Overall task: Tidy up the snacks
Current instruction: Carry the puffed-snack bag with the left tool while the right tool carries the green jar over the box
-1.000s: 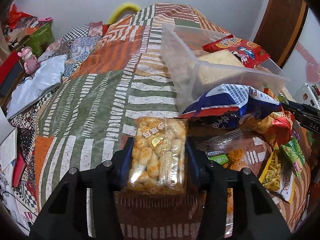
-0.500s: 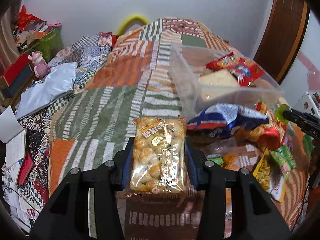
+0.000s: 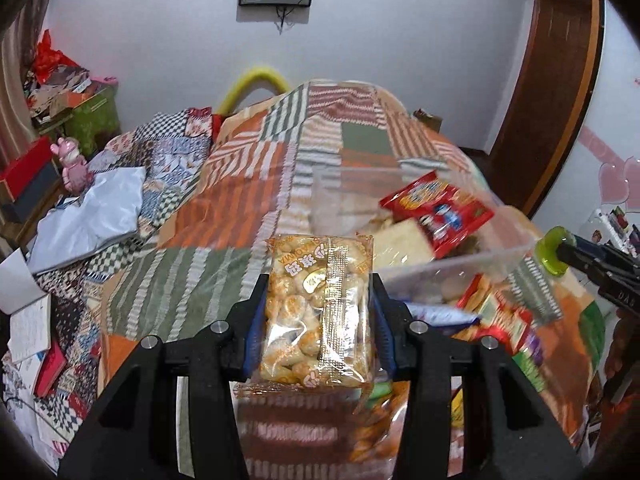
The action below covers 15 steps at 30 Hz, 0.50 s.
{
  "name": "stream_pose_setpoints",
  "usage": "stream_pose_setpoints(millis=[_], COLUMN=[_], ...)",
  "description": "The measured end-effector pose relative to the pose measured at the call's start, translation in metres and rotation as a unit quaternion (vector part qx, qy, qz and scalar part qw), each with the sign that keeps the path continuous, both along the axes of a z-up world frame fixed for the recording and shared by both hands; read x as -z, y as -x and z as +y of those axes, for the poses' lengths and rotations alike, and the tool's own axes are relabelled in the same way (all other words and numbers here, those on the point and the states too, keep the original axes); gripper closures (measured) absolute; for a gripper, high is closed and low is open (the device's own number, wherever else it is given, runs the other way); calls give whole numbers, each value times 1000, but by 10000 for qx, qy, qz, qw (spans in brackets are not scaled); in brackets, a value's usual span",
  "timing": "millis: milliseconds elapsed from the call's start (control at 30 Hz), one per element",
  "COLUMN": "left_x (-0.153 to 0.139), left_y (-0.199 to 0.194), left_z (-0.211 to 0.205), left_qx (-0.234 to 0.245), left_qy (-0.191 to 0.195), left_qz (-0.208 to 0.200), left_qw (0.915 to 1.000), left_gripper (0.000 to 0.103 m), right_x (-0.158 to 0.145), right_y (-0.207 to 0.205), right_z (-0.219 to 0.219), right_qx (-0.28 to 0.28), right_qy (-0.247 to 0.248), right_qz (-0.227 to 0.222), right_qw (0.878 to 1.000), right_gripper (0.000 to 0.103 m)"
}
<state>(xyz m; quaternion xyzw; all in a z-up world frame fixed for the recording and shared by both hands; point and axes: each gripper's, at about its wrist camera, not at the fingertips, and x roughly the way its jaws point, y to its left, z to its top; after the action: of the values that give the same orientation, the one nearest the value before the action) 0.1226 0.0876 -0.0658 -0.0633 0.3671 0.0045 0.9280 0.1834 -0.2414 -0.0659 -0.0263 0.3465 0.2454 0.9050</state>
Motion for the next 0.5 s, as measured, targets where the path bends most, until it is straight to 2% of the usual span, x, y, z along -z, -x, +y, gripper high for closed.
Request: stream_pose_setpoints(millis=[200, 500], left_x=[-6, 2], left_y=[-21, -59], left_z=[-18, -31], left_qx=[180, 265], left_qy=[28, 144], left_qz=[-69, 79], left_qw=[9998, 9995], left_gripper=[58, 58], right_x=[-1, 10], right_y=[-10, -32], right_z=[11, 26], right_qx=[-81, -129], right_qy=[-105, -150], right_qz=[-32, 65], right_qw=[9999, 9998], right_gripper=[61, 61])
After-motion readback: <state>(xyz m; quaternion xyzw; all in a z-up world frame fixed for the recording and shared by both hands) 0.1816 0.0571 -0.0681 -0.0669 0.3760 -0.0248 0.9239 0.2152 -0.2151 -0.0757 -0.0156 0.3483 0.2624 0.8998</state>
